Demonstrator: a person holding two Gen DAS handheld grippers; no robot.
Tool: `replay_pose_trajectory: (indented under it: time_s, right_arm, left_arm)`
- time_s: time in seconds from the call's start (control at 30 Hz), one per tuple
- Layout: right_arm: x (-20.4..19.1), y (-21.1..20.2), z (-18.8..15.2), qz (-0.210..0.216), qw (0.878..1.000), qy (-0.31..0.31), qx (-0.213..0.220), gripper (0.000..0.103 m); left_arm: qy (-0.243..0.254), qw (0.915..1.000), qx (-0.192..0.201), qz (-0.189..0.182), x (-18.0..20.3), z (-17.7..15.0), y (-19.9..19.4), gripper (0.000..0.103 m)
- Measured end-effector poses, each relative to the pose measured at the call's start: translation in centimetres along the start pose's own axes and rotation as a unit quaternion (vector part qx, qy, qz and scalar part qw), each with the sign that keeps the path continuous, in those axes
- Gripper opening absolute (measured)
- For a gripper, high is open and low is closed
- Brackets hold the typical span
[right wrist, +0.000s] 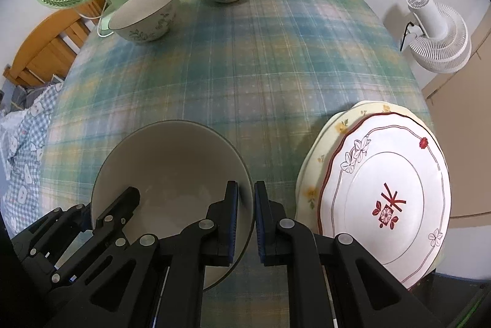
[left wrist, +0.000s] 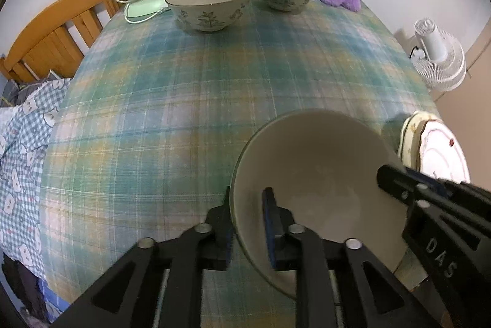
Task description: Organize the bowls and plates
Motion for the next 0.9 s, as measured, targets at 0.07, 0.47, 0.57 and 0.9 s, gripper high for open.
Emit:
replay_pose_trajectory:
  time_s: [0.07,0.47,0.57,0.9]
  right_arm:
    - [-0.1,-0.1,0.2,0.006,1.0,0.0,-0.005,0.015]
    - [-1.0,-3.5,3.9,-0.008,0.999,-0.022,0.032,0.06]
    - [-1.7,-4.1,5.7,-0.008,0.999,-0.027,0.046,0.06]
    - [-4.3,-3.7,13.2,0.007,0.995,-0.042,0.092,0.06]
  left_arm:
    - [0.0,0.9998,0.014,0.011,-0.3,0.4,-0.8,0.041]
    - [-0.016,0.9988,0.038,0.025,-2.7,4.8,-2.6,0.071]
    - [-0.026,0.9978,0.051,0.036,-3.4,6.9,-3.2,0.076]
    - [-0.055,0.9935,0.096,0.027,-6.6,13.9,-2.1,0.077]
Point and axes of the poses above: each gripper's, at about its wrist camera, not at the fingertips, and y roughly the way its jaws point, x to its right, z to its top, the point moved 1 cm from there along y, roughly the way its jaws point, and after that the axes turned 14 degrees about z, right-handed, at the moved point
